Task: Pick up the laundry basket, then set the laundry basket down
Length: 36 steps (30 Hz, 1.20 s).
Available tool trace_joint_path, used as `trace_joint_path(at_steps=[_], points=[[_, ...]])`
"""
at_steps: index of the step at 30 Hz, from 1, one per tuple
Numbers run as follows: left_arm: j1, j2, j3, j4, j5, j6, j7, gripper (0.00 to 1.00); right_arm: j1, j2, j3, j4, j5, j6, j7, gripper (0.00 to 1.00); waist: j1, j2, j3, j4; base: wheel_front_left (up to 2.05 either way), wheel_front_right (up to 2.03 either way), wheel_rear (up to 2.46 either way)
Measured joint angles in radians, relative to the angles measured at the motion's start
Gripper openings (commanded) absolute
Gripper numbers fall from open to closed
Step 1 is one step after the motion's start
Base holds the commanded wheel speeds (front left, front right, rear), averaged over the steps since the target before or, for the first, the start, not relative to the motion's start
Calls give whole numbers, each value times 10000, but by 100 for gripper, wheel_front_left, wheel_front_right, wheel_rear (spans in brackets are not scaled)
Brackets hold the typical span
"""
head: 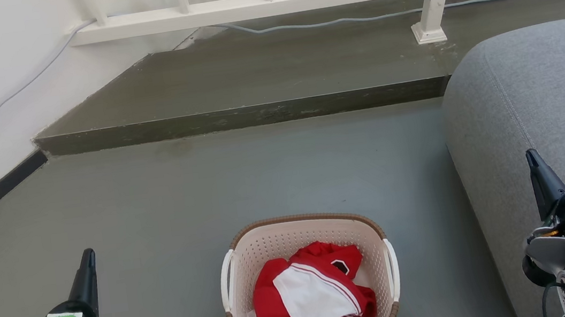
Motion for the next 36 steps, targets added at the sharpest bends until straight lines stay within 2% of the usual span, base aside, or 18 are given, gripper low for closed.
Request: trace_joint_path(at_steps=[36], points=[[0,-2,8,-2,0,0,0,0,-3,8,-12,13,0,0,0,0,0,0,0,-1,0,0,0]])
